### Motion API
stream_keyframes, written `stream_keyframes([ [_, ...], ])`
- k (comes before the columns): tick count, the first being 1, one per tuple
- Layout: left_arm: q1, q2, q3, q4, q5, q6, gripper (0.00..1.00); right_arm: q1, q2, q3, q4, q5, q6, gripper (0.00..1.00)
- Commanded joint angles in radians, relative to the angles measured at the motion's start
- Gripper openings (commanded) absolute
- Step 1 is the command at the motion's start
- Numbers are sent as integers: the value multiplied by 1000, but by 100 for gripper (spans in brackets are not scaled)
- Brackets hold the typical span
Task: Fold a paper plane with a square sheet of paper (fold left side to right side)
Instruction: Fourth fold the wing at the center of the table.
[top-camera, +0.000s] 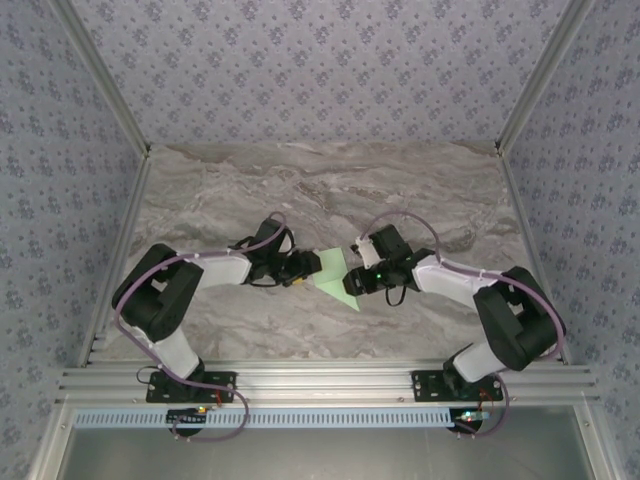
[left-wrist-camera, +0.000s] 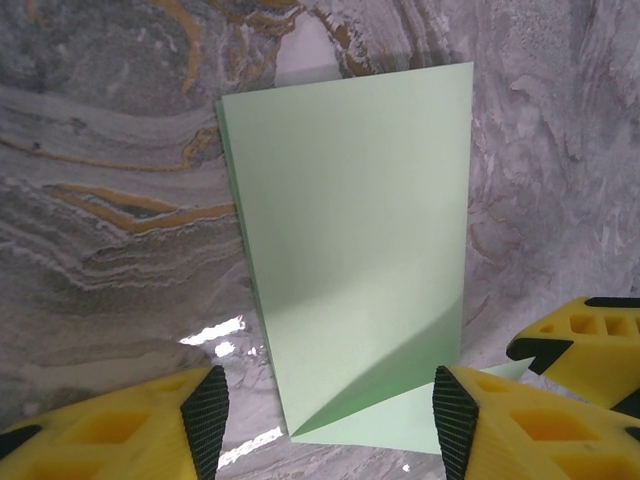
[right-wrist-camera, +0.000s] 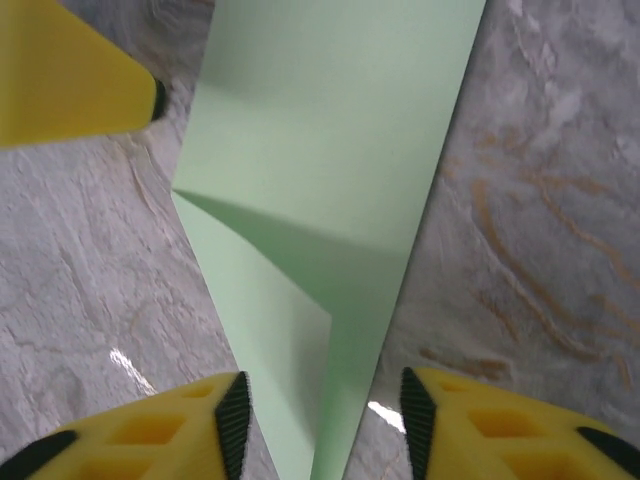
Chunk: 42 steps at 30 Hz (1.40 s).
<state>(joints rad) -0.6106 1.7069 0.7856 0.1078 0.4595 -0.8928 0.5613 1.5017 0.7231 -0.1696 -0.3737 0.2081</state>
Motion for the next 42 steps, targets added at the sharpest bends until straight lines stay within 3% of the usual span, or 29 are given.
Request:
stream_keyframes([
  [1, -12, 23, 29, -9, -1, -8, 59, -17, 31, 38, 29, -60, -22, 37],
  [11, -13, 22, 31, -15, 0, -11, 61, -38, 56, 43, 18, -63, -42, 0],
  [23, -31, 38, 54, -19, 10, -17, 62, -57, 58, 41, -1, -41, -41, 0],
  [29, -44, 64, 72, 23, 28, -46, 58, -58, 63, 42, -2, -44, -42, 0],
  [36, -55, 64, 96, 65, 46, -92, 46, -55, -56, 22, -43, 66, -52, 37],
  [42, -56, 44, 110, 57, 41, -141, 44, 0, -254, -50, -67, 180, -64, 53],
])
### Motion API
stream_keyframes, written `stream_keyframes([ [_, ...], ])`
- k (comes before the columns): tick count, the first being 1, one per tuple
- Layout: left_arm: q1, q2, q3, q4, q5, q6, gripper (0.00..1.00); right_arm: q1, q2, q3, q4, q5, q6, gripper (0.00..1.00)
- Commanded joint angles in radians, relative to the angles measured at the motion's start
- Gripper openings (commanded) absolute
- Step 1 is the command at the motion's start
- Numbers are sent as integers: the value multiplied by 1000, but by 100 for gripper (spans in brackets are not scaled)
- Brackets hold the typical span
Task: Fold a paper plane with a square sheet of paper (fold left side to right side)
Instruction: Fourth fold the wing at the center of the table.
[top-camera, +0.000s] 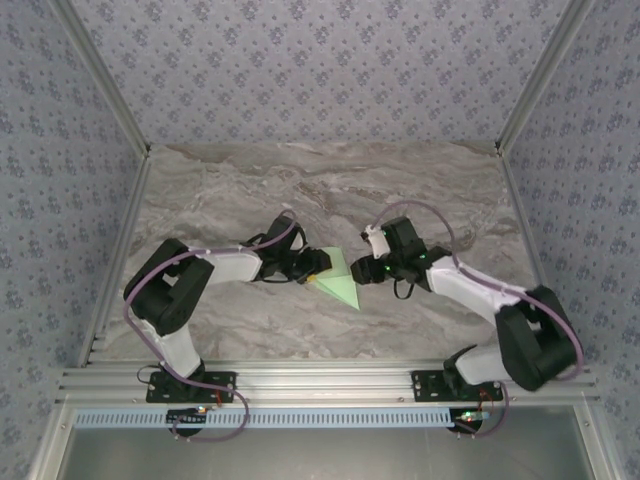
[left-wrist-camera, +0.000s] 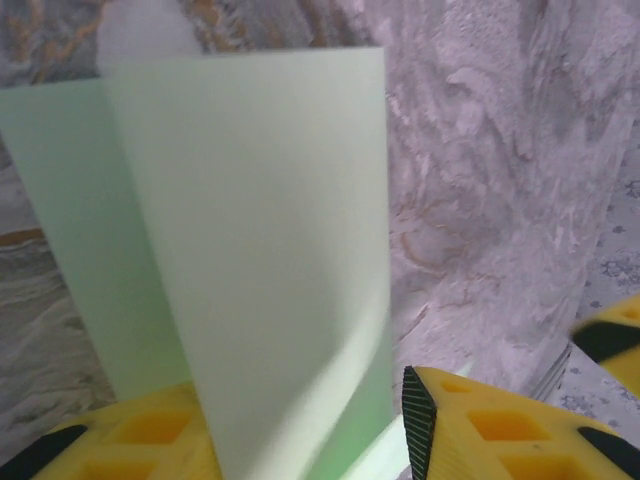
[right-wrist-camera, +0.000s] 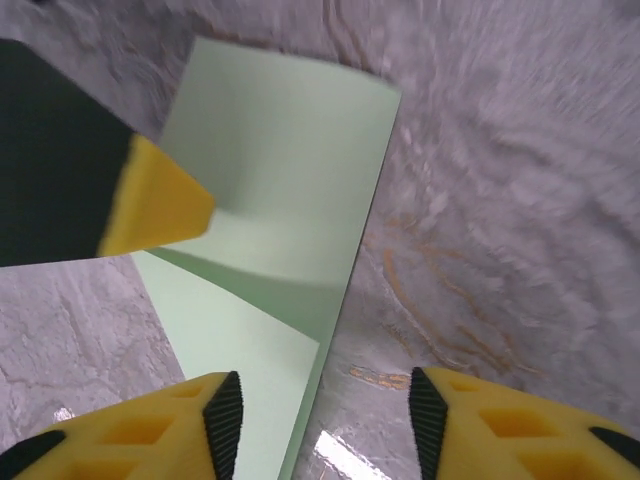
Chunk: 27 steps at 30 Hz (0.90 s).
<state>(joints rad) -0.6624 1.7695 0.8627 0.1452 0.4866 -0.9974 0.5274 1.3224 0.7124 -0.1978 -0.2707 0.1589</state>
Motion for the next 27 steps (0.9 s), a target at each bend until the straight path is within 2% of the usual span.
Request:
stream_keyframes([
  [1, -4, -21, 33, 16, 13, -45, 44, 59, -107, -59, -33, 91, -15, 54],
  [5, -4, -23, 38, 8, 11, -64, 44, 169, -172, -136, 26, 136, -10, 59],
  [11, -4, -31, 51, -4, 12, -83, 44, 293, -65, -140, 103, 244, -27, 59],
  [17, -4, -36, 79, -49, 9, -87, 44, 331, 50, -100, 132, 306, -51, 58],
  [27, -4, -29, 113, -92, 8, -86, 44, 354, 126, -64, 139, 372, -76, 54],
])
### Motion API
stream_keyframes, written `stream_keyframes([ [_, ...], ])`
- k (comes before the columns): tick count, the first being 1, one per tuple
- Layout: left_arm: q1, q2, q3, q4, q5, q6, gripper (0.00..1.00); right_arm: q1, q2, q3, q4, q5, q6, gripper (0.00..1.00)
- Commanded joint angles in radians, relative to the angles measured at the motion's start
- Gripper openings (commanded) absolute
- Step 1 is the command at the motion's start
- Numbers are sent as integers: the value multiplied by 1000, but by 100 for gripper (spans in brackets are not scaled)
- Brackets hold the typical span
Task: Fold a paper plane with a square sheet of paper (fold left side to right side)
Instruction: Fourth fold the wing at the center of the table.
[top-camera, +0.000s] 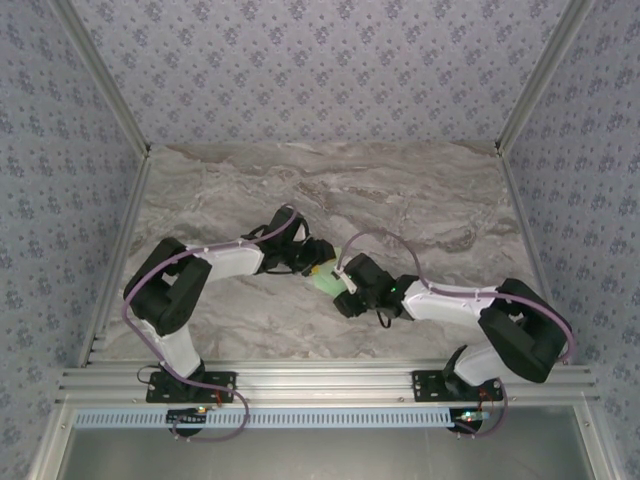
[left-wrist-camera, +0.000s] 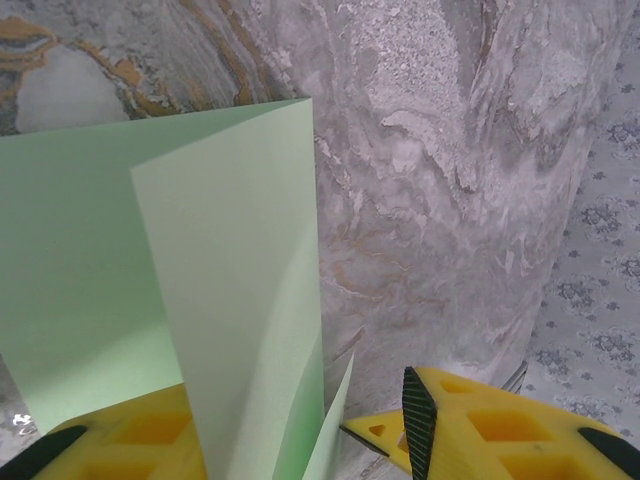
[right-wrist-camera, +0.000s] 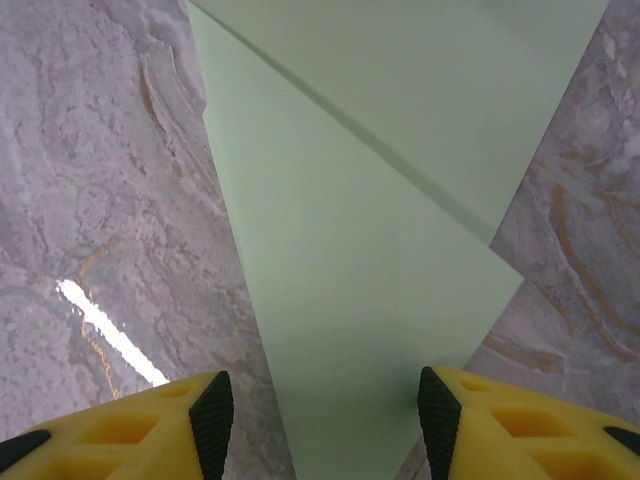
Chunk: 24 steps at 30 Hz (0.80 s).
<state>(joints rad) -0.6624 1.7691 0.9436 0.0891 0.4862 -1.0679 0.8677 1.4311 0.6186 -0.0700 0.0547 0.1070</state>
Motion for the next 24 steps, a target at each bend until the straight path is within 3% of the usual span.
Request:
stream_keyframes([
  [1, -3, -28, 35, -37, 10, -17, 44, 18, 25, 35, 10, 53, -26, 54],
  [11, -2, -39, 49, -60, 12, -6, 45, 34, 60, 51, 5, 83, -23, 43],
  [24, 21, -99, 35, -125, -9, 43, 49, 17, 72, 40, 16, 25, 17, 9],
])
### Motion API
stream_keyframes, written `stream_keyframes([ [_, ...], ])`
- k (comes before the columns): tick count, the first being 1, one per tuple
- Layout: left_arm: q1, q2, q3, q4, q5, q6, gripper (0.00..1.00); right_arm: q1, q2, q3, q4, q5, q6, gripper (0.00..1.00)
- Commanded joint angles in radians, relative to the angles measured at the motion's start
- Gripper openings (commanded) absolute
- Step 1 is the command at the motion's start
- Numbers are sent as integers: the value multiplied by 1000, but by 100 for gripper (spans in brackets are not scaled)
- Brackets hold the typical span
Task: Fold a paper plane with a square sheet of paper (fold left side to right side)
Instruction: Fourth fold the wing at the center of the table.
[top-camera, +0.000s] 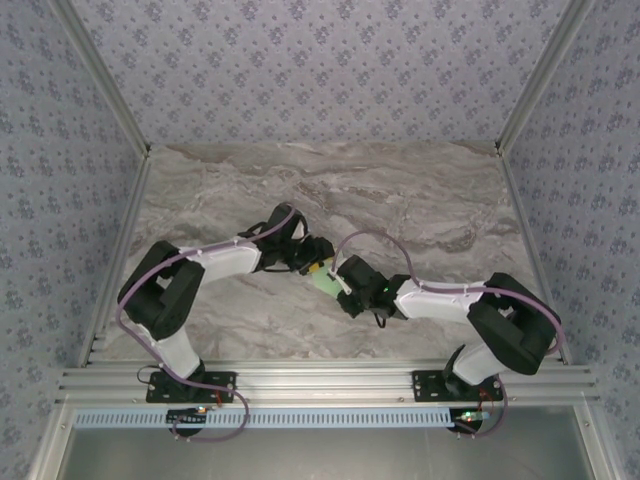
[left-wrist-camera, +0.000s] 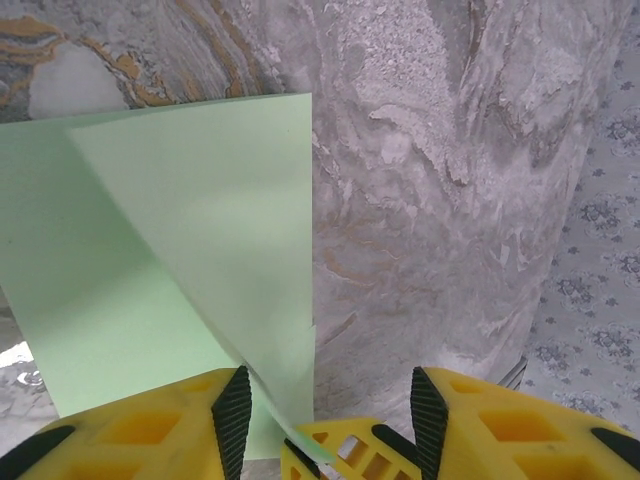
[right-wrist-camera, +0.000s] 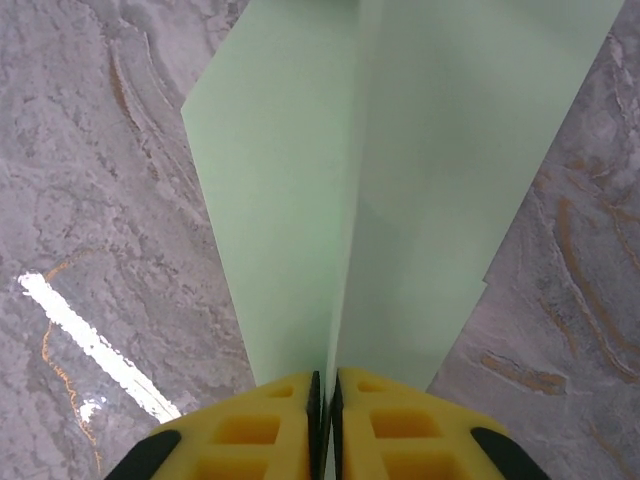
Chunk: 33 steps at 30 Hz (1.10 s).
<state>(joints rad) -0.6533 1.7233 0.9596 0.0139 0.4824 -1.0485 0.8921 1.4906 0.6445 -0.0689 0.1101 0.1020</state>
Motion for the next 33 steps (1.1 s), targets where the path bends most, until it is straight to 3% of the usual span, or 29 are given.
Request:
stream_keyframes([
  [1, 15, -64, 16, -58, -7, 32, 50, -14, 12, 11, 19, -48, 28, 7],
  [6, 37, -145, -9, -119, -45, 79, 56, -42, 4, -7, 46, -137, 57, 4],
  [12, 48, -205, -67, -149, -66, 94, 55, -119, -16, -38, 90, -293, 92, 4],
  [20, 34, -126, -99, -65, -35, 68, 34, -201, -16, -63, 122, -446, 121, 4],
  [33, -13, 42, 2, -11, -4, 52, 38, -266, 18, -88, 169, -568, 154, 4],
])
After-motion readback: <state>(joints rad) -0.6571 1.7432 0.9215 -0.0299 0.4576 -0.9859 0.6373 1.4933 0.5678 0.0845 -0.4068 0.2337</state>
